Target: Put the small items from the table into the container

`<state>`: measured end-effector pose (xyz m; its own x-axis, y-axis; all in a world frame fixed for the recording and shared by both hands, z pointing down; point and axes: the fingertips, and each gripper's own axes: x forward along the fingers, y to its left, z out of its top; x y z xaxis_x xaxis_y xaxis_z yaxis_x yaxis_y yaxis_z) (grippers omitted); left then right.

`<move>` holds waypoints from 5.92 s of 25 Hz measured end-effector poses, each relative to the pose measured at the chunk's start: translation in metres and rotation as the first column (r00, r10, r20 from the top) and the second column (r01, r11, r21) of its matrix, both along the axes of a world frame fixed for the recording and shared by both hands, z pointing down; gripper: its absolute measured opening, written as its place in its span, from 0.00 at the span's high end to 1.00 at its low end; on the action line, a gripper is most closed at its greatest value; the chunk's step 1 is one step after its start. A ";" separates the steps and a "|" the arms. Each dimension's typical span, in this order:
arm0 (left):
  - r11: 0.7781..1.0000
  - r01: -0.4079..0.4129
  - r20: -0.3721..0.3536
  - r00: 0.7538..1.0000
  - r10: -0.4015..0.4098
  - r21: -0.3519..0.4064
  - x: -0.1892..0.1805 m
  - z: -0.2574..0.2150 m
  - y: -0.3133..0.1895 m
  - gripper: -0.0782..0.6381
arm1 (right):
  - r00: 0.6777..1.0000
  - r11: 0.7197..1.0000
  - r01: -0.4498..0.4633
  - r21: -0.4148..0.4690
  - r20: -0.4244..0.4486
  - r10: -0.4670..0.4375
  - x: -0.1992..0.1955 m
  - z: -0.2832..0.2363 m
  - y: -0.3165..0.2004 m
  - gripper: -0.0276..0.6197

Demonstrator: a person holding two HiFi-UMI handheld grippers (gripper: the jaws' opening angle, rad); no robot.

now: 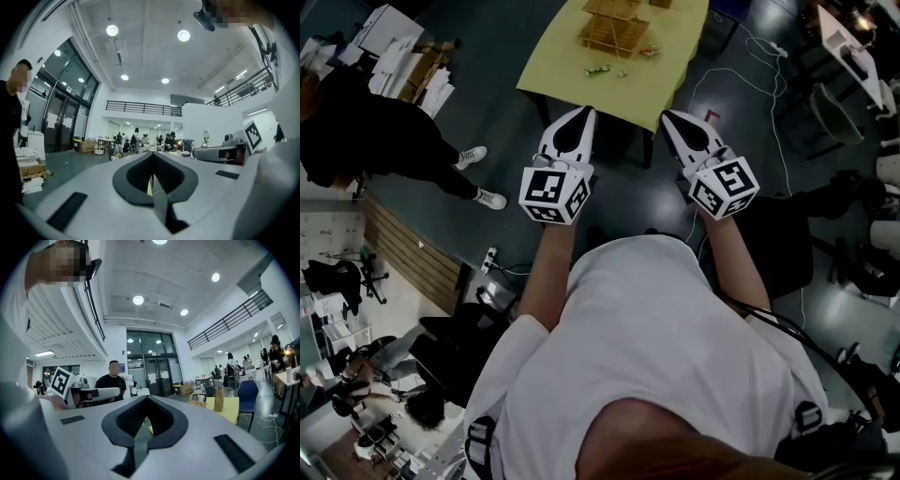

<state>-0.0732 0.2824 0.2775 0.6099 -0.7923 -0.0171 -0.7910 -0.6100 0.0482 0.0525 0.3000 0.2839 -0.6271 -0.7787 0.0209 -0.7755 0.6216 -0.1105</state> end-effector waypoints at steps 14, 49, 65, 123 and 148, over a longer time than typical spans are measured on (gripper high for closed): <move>0.998 0.053 0.014 0.999 -0.053 -0.024 0.059 0.026 0.012 0.88 | 0.998 0.998 0.055 -0.012 0.031 -0.055 0.066 0.025 0.008 0.93; 0.999 0.026 0.061 0.998 -0.023 -0.041 0.039 0.059 -0.232 0.88 | 0.999 0.998 -0.006 -0.069 -0.038 0.003 0.064 0.057 -0.219 0.93; 0.986 -0.155 0.052 0.986 0.159 -0.062 0.010 0.082 -0.410 0.88 | 0.997 0.993 -0.071 -0.090 -0.042 0.067 0.011 0.066 -0.372 0.91; 0.932 0.097 0.085 0.994 -0.071 -0.350 0.032 0.227 -0.414 0.88 | 0.675 0.791 -0.160 -0.591 -0.650 -0.349 0.133 0.488 -0.529 0.83; 0.955 0.094 0.084 0.994 -0.073 -0.283 0.032 0.199 -0.406 0.88 | 0.745 0.867 -0.129 -0.482 -0.624 -0.236 0.135 0.381 -0.540 0.93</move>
<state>-0.0416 -0.1240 0.4768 0.5324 -0.8059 0.2591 -0.8464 -0.5104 0.1516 0.1875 -0.2400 0.6653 -0.3531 -0.5178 0.7792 -0.7304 0.6731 0.1163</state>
